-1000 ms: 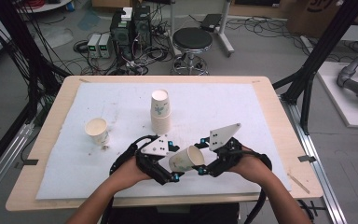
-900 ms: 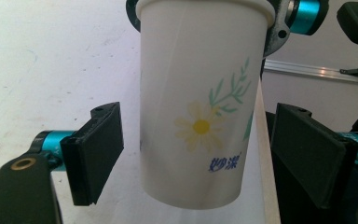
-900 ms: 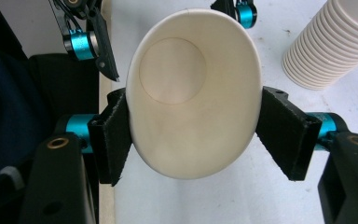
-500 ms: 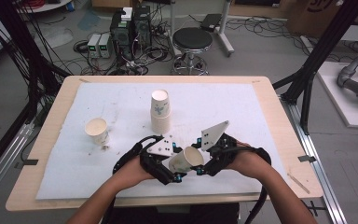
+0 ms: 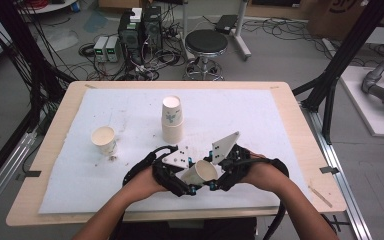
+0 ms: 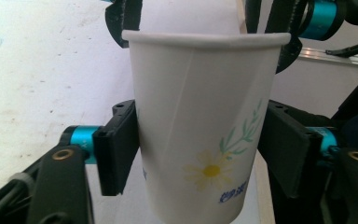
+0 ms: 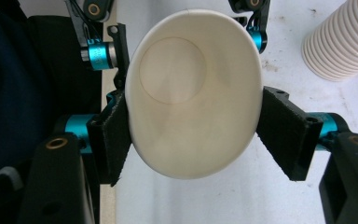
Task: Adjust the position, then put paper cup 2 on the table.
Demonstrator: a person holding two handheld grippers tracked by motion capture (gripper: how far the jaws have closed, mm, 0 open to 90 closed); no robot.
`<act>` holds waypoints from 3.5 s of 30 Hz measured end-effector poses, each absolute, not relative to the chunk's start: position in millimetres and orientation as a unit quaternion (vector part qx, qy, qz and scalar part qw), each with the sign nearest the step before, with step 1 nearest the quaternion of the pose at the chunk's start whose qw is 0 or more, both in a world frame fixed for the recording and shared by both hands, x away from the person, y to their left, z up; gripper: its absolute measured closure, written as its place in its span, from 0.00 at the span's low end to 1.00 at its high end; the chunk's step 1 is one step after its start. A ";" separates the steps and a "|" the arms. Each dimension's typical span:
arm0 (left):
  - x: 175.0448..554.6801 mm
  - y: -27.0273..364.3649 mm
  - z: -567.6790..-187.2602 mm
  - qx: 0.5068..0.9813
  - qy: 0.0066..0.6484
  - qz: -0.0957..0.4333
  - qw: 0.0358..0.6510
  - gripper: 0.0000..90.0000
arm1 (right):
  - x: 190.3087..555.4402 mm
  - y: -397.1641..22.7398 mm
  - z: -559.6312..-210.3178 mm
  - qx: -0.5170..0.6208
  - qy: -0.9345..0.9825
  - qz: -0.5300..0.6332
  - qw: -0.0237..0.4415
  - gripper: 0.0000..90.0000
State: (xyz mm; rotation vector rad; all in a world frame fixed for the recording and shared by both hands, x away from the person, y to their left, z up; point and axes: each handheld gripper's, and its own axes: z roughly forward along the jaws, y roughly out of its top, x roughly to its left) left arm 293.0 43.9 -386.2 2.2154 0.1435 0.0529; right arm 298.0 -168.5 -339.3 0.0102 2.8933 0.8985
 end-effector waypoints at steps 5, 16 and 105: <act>293.5 42.5 -387.7 0.896 0.057 0.015 0.441 0.38 | 297.3 -166.9 -340.1 -0.001 0.955 0.292 0.054 0.34; 293.4 46.6 -393.5 0.886 0.067 0.001 0.459 0.36 | 299.0 -169.9 -346.1 0.019 0.946 0.322 0.032 0.28; 296.1 124.0 -419.0 0.725 0.216 0.136 0.639 0.33 | 283.3 -323.1 -404.9 0.347 0.751 0.510 0.235 0.25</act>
